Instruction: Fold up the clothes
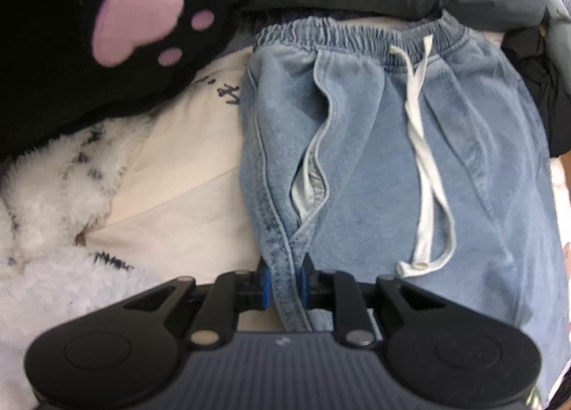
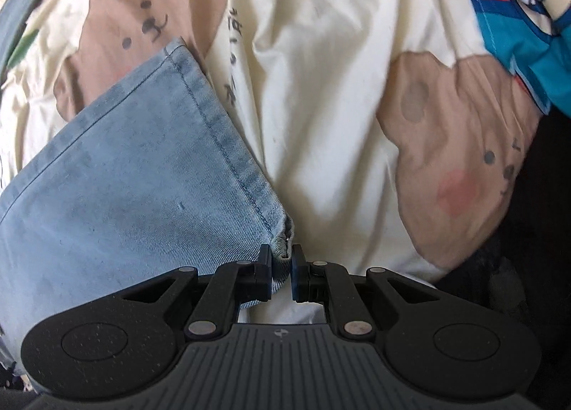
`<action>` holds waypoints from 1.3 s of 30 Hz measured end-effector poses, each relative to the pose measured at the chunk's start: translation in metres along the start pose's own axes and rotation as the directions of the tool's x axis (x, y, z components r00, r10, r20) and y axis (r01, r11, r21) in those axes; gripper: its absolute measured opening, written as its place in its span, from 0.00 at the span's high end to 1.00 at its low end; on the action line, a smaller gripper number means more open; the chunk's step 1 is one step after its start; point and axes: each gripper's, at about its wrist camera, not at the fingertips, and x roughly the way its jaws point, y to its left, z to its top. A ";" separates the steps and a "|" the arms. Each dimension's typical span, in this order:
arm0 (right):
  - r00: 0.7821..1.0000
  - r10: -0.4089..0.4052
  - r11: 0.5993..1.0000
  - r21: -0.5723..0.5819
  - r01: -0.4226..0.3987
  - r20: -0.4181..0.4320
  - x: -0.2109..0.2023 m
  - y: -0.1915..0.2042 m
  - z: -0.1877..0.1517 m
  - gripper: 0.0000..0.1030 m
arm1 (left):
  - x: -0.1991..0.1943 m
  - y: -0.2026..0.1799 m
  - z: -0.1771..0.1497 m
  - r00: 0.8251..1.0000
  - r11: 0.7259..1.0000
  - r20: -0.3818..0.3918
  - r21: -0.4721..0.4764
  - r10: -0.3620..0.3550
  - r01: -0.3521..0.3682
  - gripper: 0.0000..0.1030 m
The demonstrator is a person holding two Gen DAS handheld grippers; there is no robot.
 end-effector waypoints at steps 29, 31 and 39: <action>0.966 0.038 0.858 -0.504 0.101 0.257 0.009 0.076 0.076 0.53 | 0.007 0.004 0.016 0.998 0.998 0.011 -0.013 0.058 -0.058 0.63; 0.971 0.055 0.873 -0.483 0.066 0.232 0.014 0.076 0.080 0.53 | 0.009 0.002 0.017 0.998 0.998 0.009 -0.016 0.061 -0.061 0.63; 0.971 0.060 0.840 -0.537 0.076 0.231 0.026 0.087 0.080 0.65 | 0.012 -0.001 0.021 0.997 0.998 0.033 -0.031 0.065 -0.064 0.63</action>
